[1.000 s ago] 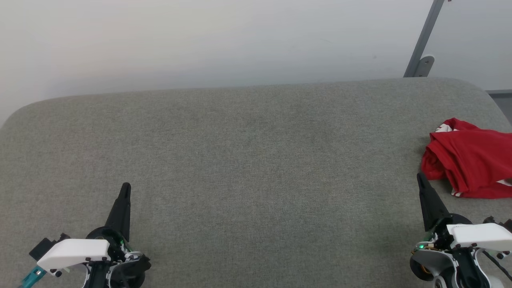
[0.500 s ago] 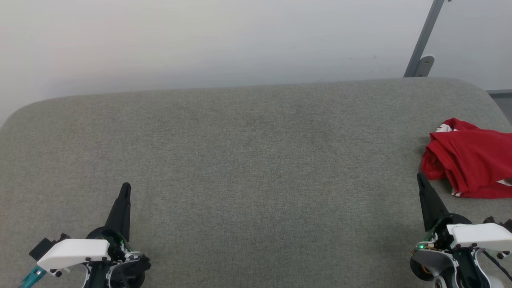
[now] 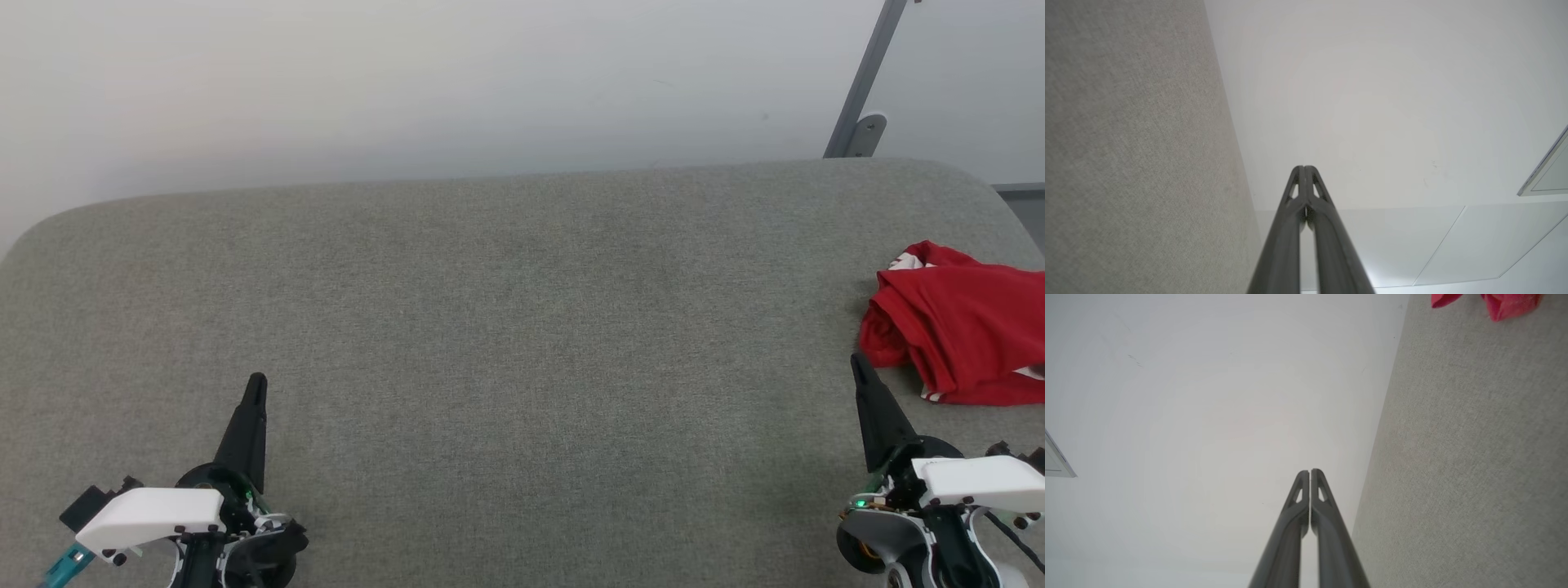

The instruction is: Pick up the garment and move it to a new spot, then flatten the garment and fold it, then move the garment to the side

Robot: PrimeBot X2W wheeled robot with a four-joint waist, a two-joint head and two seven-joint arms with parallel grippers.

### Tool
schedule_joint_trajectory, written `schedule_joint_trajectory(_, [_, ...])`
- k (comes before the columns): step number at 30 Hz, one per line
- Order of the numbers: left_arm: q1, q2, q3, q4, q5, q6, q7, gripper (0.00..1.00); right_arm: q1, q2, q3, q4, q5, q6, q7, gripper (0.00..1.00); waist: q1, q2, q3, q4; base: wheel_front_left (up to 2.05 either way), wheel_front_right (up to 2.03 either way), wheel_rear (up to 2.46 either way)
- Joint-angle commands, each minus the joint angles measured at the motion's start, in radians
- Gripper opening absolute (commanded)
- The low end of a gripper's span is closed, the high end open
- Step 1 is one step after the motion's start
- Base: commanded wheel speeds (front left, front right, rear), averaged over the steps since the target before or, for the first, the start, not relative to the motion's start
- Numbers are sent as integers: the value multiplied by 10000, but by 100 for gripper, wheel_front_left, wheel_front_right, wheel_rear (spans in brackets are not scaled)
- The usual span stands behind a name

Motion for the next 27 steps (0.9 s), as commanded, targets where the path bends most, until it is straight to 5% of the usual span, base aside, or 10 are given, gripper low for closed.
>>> schedule_joint_trajectory(1, [-117,-13,29,-3,-12,-53,26,0,-41,20,-4,25,30,-3,18,0,0,0,0,0,0,0,0])
schedule_joint_trajectory(27, [-118,-14,34,-3,-4,-54,33,0,-41,21,-7,25,27,-3,20,0,0,0,0,0,0,0,0])
